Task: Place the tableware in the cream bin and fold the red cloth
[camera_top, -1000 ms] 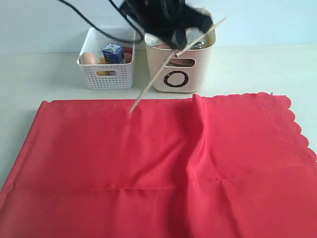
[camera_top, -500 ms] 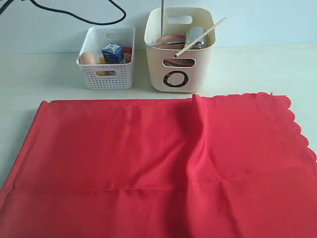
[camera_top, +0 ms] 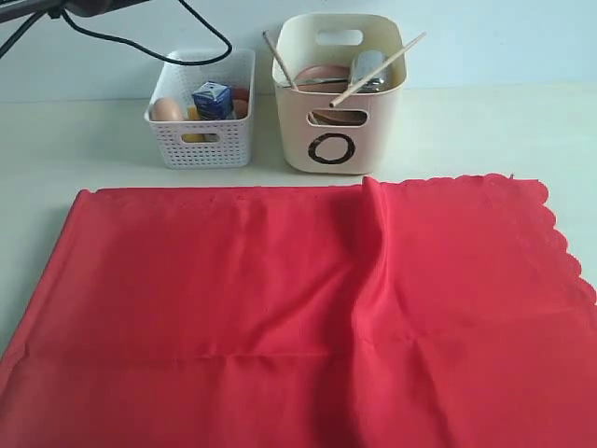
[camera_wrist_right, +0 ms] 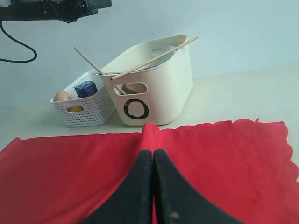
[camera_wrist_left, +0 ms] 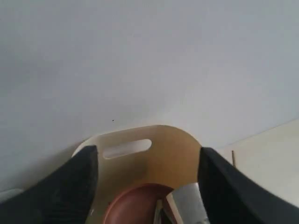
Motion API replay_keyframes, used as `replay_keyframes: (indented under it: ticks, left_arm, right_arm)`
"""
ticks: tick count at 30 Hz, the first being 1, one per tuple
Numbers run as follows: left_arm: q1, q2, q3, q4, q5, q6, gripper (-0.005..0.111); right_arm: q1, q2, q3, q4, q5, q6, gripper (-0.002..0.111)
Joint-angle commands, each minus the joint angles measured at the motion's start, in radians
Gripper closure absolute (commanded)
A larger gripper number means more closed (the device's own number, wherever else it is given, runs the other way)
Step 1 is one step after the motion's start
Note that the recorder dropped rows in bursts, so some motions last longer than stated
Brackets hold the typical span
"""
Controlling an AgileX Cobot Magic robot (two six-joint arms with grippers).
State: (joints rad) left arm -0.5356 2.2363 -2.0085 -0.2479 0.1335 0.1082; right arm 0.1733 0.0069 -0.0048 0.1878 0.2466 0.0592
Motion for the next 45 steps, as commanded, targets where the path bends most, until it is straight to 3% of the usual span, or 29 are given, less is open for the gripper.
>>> replay_keyframes:
  ticks: [1, 5, 9, 15, 20, 25, 29, 33, 37, 39, 42, 44, 45]
  left_arm:
    - [0.002, -0.072, -0.004, 0.001, 0.11, -0.006, 0.049]
    - [0.008, -0.164, -0.004, 0.006, 0.27, -0.003, 0.07]
    - [0.008, -0.273, -0.002, 0.036, 0.488, 0.028, 0.106]
    - [0.031, -0.397, 0.009, 0.086, 0.88, 0.072, 0.106]
    - [0.062, -0.532, 0.13, 0.093, 1.014, 0.072, 0.106]
    - [0.092, -0.684, 0.356, 0.097, 0.985, 0.093, 0.106]
    - [0.122, -0.789, 0.689, 0.138, 0.884, 0.102, 0.106]
    - [0.217, -0.793, 1.019, 0.142, 0.637, 0.094, 0.106]
    - [0.268, -0.788, 1.172, 0.142, 0.451, 0.052, 0.106]
    - [0.277, -0.755, 1.183, 0.142, 0.442, -0.009, 0.097]
    - [0.277, -0.654, 1.198, 0.142, 0.423, -0.049, 0.058]
    - [0.277, -0.582, 1.2, 0.177, 0.398, -0.125, 0.044]
    - [0.277, -0.559, 1.2, 0.204, 0.391, -0.16, 0.043]
  right_arm:
    - [0.0, -0.007, 0.005, -0.003, -0.005, -0.006, 0.108]
    - [0.0, -0.007, 0.005, -0.003, -0.005, -0.006, 0.108]
    - [0.0, -0.007, 0.005, -0.003, -0.005, -0.006, 0.108]
    - [0.0, -0.007, 0.005, -0.003, -0.005, -0.006, 0.108]
    - [0.0, -0.007, 0.005, -0.003, -0.005, -0.006, 0.108]
    - [0.0, -0.007, 0.005, -0.003, -0.005, -0.006, 0.108]
    - [0.0, -0.007, 0.005, -0.003, -0.005, -0.006, 0.108]
    - [0.0, -0.007, 0.005, -0.003, -0.005, -0.006, 0.108]
    - [0.0, -0.007, 0.005, -0.003, -0.005, -0.006, 0.108]
    - [0.0, -0.007, 0.005, -0.003, -0.005, -0.006, 0.108]
    - [0.0, -0.007, 0.005, -0.003, -0.005, -0.006, 0.108]
    - [0.0, -0.007, 0.005, -0.003, -0.005, -0.006, 0.108]
    - [0.0, -0.007, 0.005, -0.003, -0.005, -0.006, 0.108]
